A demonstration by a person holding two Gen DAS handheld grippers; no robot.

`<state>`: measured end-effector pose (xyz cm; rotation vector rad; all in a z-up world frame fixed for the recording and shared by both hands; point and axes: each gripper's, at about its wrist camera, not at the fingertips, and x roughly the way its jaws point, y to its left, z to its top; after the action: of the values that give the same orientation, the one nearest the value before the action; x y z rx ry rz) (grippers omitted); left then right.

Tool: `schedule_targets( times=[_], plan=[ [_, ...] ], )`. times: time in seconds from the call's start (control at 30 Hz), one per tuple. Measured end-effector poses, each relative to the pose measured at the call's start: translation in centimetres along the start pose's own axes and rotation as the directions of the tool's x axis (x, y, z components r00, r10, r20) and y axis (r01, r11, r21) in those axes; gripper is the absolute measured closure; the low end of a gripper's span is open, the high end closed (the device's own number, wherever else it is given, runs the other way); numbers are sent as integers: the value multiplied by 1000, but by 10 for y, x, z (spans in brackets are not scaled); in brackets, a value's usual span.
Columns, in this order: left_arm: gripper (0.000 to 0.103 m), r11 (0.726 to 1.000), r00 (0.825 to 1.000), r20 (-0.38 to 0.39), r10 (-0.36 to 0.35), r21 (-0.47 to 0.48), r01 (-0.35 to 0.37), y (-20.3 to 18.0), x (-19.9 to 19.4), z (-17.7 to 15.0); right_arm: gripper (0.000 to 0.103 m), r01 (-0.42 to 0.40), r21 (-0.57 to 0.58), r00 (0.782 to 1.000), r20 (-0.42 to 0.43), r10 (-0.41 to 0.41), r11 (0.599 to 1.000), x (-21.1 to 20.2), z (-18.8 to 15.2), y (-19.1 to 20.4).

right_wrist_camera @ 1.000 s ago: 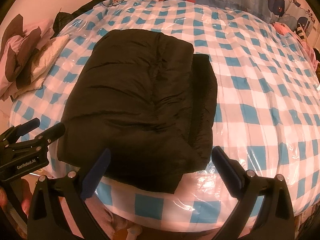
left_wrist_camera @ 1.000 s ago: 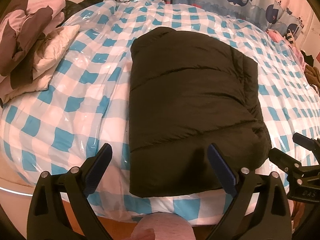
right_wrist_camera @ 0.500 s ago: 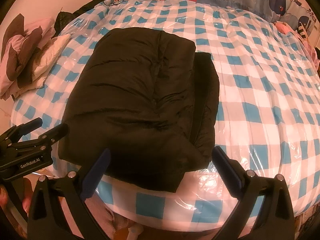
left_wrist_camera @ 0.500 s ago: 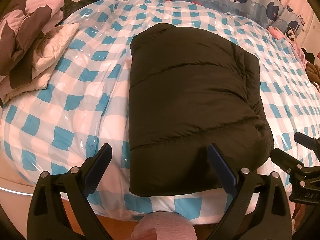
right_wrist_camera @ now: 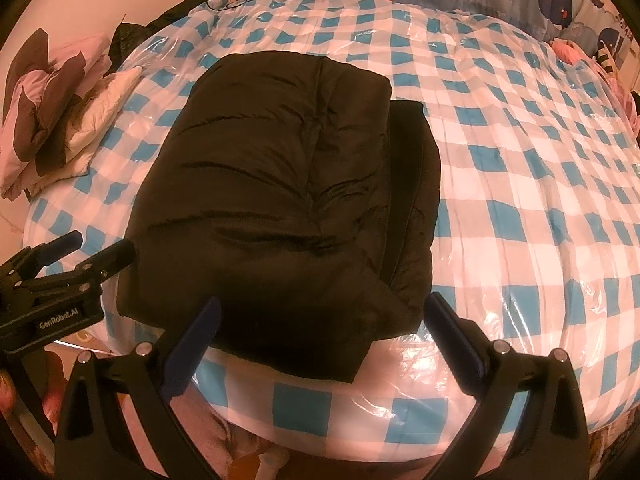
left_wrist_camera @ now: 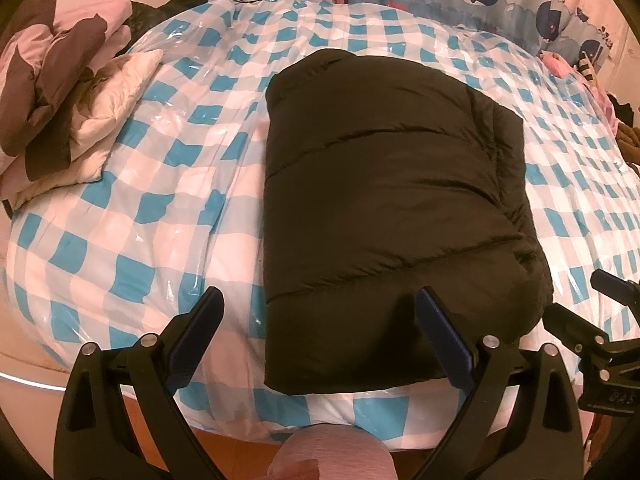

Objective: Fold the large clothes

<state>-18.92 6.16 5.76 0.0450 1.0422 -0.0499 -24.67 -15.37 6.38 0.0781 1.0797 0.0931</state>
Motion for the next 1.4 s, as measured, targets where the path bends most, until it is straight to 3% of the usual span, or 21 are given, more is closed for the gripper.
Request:
schedule_targets(
  times=[0.13, 0.27, 0.3, 0.7, 1.4],
  plan=[
    [8, 1000, 1000, -1, 14, -13, -14, 3, 1, 1, 5, -4, 5, 1000, -3, 4, 1000, 1, -3, 1],
    [8, 990, 990, -30, 141, 16, -141, 1, 7, 3, 5, -5, 3, 1000, -3, 5, 1000, 1, -3, 0],
    [8, 990, 989, -33, 142, 26, -141, 1, 8, 2, 5, -6, 3, 1000, -2, 6, 1000, 1, -5, 2],
    [8, 998, 997, -46, 66, 21, -65, -7, 6, -1, 5, -8, 1, 1000, -3, 8, 1000, 1, -4, -1],
    [8, 1000, 998, -59, 18, 7, -17, -11, 9, -2, 5, -12, -1, 1000, -7, 12, 1000, 2, -4, -4]
  ],
)
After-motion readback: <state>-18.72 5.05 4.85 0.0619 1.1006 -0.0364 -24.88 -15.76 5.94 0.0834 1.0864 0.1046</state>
